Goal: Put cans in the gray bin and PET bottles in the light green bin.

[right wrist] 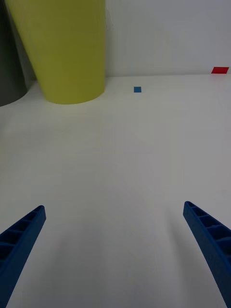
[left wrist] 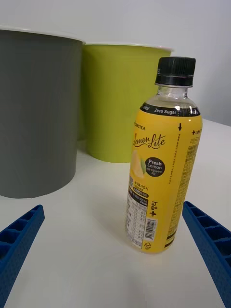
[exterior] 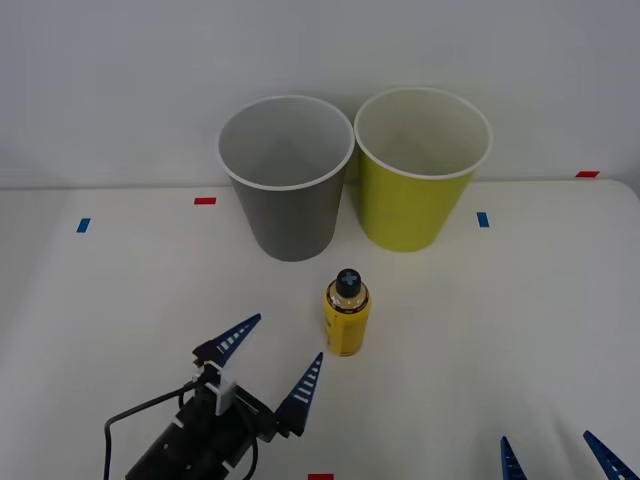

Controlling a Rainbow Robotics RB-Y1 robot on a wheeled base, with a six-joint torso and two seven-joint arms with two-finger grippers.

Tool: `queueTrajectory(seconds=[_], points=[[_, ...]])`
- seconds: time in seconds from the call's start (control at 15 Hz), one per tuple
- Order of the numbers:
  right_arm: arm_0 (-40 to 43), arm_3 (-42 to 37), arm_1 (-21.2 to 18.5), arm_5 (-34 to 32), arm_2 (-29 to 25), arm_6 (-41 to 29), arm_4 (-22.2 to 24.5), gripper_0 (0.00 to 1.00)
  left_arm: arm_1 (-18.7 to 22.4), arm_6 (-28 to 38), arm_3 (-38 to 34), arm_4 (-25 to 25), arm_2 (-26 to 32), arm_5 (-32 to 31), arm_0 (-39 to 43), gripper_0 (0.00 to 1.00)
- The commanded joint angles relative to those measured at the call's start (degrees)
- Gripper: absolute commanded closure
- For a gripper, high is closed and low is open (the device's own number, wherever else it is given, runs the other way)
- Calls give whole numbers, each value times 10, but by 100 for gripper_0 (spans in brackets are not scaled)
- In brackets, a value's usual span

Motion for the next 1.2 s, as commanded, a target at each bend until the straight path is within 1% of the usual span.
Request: queueTrajectory(seconds=[0.07, 0.47, 0.93, 1.2], points=[[0, 0, 0, 0, 0, 0, 0, 0, -3, -1, 1, 16, -16, 23, -26, 0], [0, 0, 0, 0, 0, 0, 0, 0, -11, 0, 3, 22, -38, 82, -81, 0], [0, 0, 0, 0, 0, 0, 0, 0, -50, -2, 4, 23, -56, 142, -116, 0], [0, 0, 0, 0, 0, 0, 0, 0, -75, -3, 4, 20, -60, 157, -126, 0]])
